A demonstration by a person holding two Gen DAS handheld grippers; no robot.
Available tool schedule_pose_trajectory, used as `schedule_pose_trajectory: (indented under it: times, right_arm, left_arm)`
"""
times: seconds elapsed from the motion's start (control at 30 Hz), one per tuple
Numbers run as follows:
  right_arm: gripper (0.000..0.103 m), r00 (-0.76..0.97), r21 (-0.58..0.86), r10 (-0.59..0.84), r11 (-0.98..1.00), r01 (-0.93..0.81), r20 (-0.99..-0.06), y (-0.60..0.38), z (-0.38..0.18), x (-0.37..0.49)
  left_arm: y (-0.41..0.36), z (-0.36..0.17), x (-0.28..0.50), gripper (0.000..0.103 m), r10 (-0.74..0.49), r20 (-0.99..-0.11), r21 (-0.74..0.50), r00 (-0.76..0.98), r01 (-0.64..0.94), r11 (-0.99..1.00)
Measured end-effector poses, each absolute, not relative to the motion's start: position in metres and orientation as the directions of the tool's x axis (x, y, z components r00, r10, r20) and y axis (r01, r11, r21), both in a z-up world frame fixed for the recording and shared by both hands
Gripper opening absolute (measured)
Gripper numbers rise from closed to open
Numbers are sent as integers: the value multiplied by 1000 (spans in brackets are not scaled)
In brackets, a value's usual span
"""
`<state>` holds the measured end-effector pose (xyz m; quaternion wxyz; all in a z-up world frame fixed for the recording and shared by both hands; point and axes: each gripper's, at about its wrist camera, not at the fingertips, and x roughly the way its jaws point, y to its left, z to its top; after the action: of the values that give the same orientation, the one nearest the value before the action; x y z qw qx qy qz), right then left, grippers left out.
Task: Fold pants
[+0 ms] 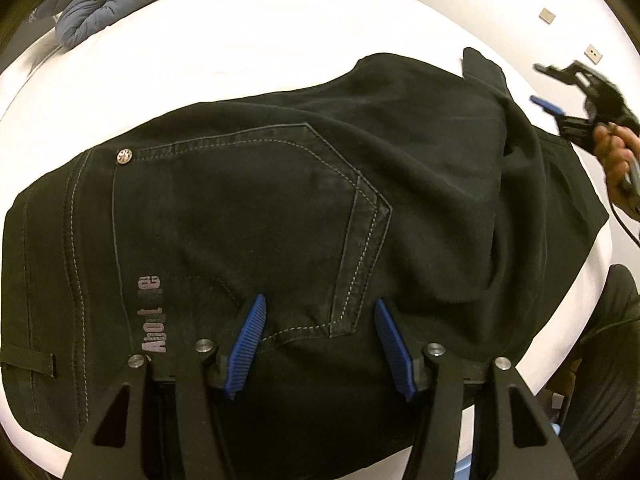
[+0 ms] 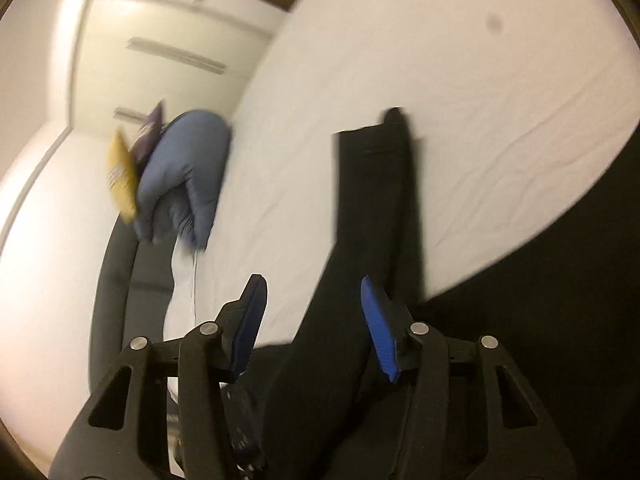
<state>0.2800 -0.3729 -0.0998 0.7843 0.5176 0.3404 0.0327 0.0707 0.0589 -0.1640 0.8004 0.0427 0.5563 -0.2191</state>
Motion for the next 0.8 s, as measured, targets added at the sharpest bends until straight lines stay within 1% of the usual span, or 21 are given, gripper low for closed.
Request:
schedule_pose_trajectory:
  times: [0.13,0.23,0.33,0.4,0.47,0.67,0.8]
  right_arm:
    - [48,748,823,387,429,372,-539,-388,-121,299]
    - [48,756,842,400,395,368,-518,-387,-138,307]
    - [48,750,841,409,399,366,-521,-387,-145,320]
    - [42,749,843,415,400,361,-517,-385,-150,326]
    - [40,752,851,424,392,351,-505,-383,-152,333]
    - [40,776,878,433,352,323,-459,-381,-151,339]
    - [40,772,887,450,324,328,-450,-383,-153,336]
  left_arm:
    - [62,-164,72,59,-310,-909,-185,277,396,899]
    - [64,-164,71,59,-316,-908,-194,276,393,899]
    - [65,-163,70,59,-313,-908,-189,277,396,899]
    - [64,-163,70,59,-312,-908,-186,279,398,898]
    - [64,-163,69,59,-313,-908,-188,279,398,898]
    - [61,-164,70,59,-313,-908,-186,279,400,897]
    - [60,-164,69,59,-310,-908,-182,282,401,898]
